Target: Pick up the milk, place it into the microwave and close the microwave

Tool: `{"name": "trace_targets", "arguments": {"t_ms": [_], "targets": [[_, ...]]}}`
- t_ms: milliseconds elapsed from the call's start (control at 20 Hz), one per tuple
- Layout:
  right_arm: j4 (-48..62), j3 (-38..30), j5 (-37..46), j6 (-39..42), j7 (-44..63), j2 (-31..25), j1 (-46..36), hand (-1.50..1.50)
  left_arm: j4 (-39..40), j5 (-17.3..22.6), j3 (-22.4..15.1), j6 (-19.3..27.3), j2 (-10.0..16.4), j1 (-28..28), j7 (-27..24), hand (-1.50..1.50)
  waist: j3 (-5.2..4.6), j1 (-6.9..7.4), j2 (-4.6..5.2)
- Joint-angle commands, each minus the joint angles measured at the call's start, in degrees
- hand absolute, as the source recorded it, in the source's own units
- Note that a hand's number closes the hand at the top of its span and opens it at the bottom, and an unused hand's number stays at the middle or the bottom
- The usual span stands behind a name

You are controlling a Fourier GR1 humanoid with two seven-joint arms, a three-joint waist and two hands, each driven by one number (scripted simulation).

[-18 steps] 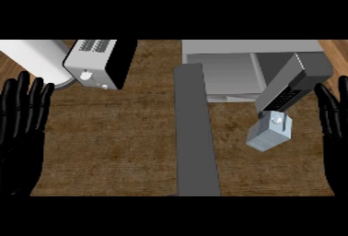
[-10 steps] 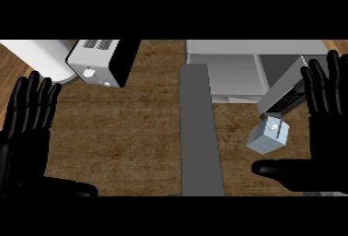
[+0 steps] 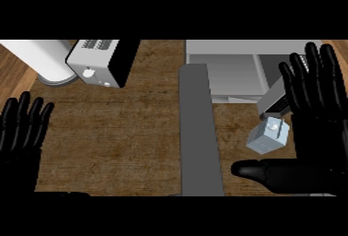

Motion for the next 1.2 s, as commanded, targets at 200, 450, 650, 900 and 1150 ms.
{"name": "trace_targets", "arguments": {"t_ms": [200, 450, 650, 900, 1150], "targets": [[5.13, -3.19, 4.83, -3.04, -3.56, -0.29, 0.62, -1.50, -5.98, -1.21, -2.80, -1.94, -2.34, 9.21, -1.98, -1.50, 0.03, 0.17, 0.01], [6.26, -4.56, 5.90, -3.93, -2.23, -0.88, 1.77, -1.50, -2.43, 0.93, -0.37, -6.46, -1.86, 12.03, -7.09, -1.50, 0.01, 0.04, 0.01], [10.25, -7.34, 6.23, -5.60, -1.71, -1.30, -2.25, -1.50, -4.57, 2.47, 2.03, -4.79, -1.19, 9.14, -1.93, -1.50, 0.02, -0.02, 0.06], [15.20, -5.72, 1.93, -3.52, -15.78, 0.15, 10.20, -1.50, -7.29, 5.95, 5.72, -9.16, 0.19, 15.14, -4.18, -1.50, 0.05, 0.09, 0.03], [20.87, -8.50, 1.02, -4.18, -20.58, 0.15, 11.91, -1.50, -8.08, 7.71, 6.10, -10.40, -0.49, 15.16, -3.42, -1.50, 0.05, 0.03, 0.03]]}}
